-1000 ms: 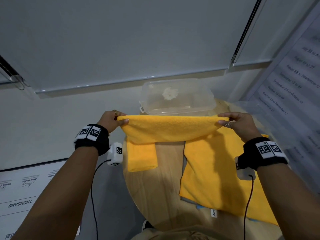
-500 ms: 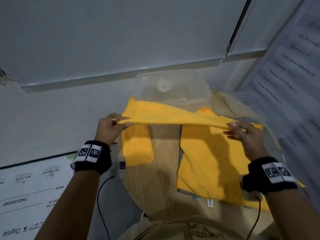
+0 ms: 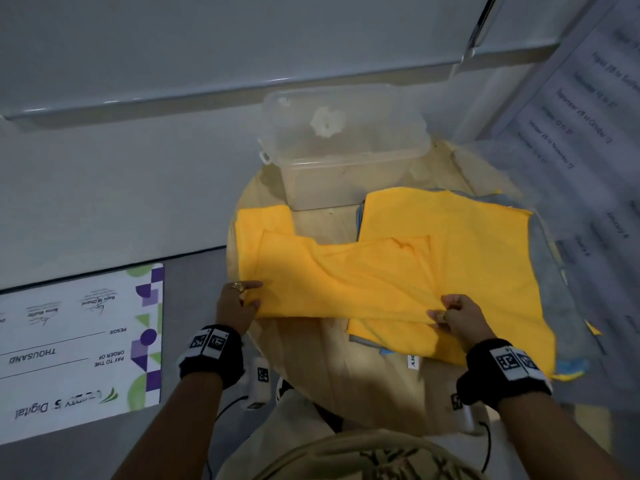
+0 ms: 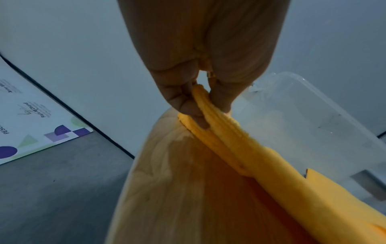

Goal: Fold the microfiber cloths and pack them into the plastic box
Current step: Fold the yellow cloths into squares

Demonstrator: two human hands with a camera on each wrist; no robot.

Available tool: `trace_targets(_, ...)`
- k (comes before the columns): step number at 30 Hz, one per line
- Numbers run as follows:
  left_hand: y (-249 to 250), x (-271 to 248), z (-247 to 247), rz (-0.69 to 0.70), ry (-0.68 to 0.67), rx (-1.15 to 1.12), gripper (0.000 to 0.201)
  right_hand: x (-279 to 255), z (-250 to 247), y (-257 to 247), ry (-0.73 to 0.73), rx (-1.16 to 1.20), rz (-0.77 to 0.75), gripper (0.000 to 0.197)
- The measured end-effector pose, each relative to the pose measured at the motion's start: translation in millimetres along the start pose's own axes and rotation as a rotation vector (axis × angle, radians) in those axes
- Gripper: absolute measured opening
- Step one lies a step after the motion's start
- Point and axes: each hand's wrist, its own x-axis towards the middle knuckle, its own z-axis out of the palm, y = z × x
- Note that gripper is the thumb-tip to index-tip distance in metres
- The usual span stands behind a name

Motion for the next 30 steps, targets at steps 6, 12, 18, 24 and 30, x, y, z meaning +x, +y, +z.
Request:
trace_targets(6,8,5,4,-0.065,-0.143,0.092,0.04,12,18,-50,0.252,-0.542,-0.567,0.029)
trace_targets(12,12,4,16,-0.066,-0.211,0.156,0.055,62,61,-77,0.168,-0.515,-0.364,0.037)
trace_targets(18,4,0,8,-0.094,-0.209,0.137,0.06,74,57,-75,0.292,-0.416,-0.315,0.017)
trace_targets(24,6,-1,3,-0.078,-0.239,0.145,0.06,81,47,-84,0.26,-0.461,-0.14,0.04)
trace_targets(30,27,-13,8,0.01,0.022,0.442,0.063,38,51,-65,0.31,-0.641,-0.606,0.059)
